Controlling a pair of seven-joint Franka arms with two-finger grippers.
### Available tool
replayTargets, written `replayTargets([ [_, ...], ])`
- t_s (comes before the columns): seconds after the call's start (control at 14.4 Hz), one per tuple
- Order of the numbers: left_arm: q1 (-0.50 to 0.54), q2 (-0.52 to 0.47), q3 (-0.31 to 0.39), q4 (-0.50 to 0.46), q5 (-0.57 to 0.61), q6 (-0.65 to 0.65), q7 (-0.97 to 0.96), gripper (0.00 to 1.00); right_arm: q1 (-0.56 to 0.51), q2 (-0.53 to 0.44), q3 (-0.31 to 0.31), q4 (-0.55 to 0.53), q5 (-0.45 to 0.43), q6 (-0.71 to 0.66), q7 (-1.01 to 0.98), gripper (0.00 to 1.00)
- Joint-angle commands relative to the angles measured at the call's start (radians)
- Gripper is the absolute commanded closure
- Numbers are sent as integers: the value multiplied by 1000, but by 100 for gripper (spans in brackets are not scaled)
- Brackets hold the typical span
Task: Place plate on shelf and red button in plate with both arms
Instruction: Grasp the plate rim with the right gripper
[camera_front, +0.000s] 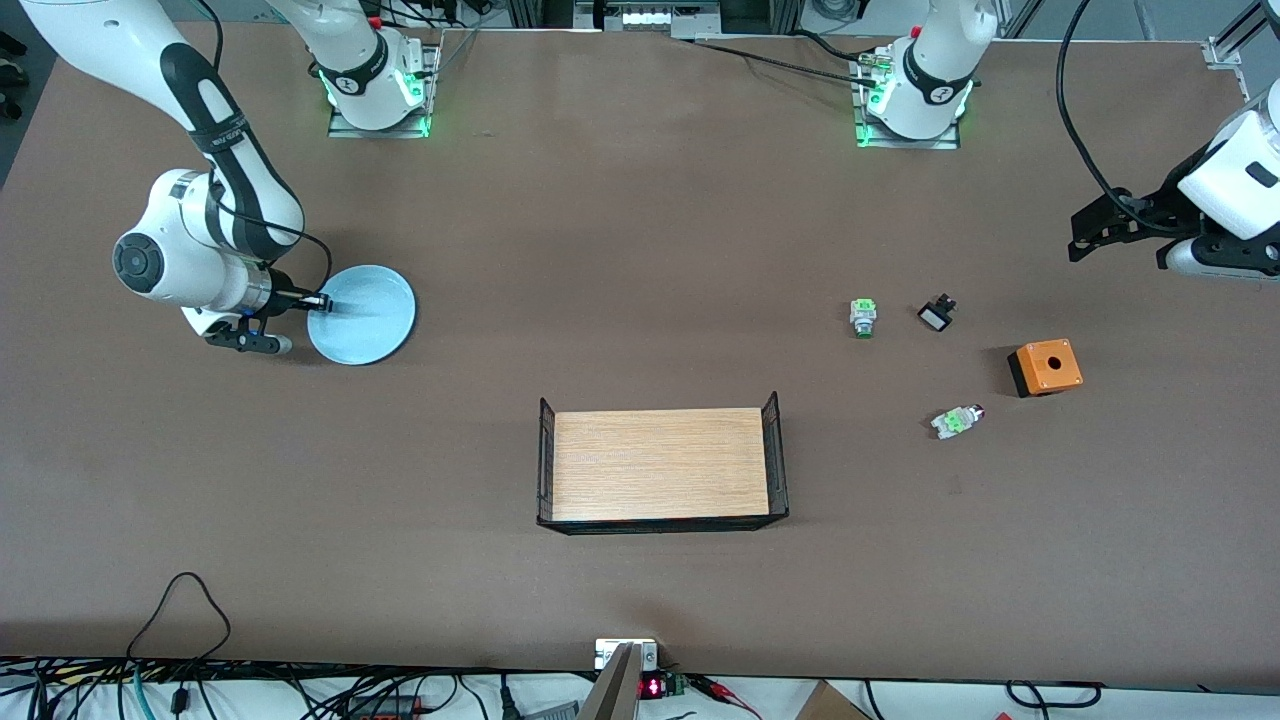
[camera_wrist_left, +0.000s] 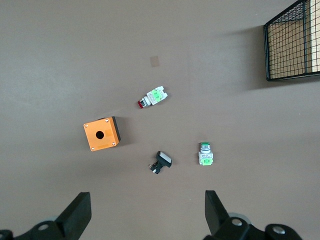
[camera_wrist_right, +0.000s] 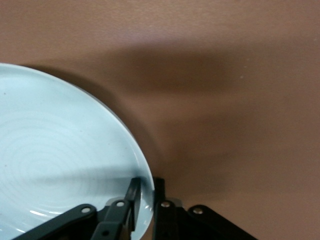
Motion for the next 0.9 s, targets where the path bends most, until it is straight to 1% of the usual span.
replayTargets([
  [0.0, 4, 18, -1, 37, 16, -24, 19, 0, -14, -11, 34, 9, 18, 1, -16, 100],
  [0.21, 5, 18, -1, 37, 16, -24, 21, 0, -16, -20, 35, 16, 16, -24, -21, 100],
  [0.35, 4, 18, -1, 37, 16, -24, 19, 0, -14, -45, 38, 24, 18, -54, -19, 100],
  [0.49, 4, 18, -1, 37, 16, -24, 19, 0, -16, -77, 63, 65, 21, -126, -13, 100],
  [0.56, 4, 18, -1, 37, 16, -24, 19, 0, -16, -92, 63, 101, 22, -175, -13, 100],
  [0.62, 5, 18, -1, 37, 16, -24, 19, 0, -14, -103, 63, 137, 31, -221, -13, 100],
  [0.76, 4, 18, -1, 37, 16, -24, 19, 0, -13, -127, 63, 208, 117, -318, -14, 100],
  [0.83, 4, 18, -1, 37, 16, -24, 19, 0, -13, -137, 63, 237, 126, -355, -14, 100],
])
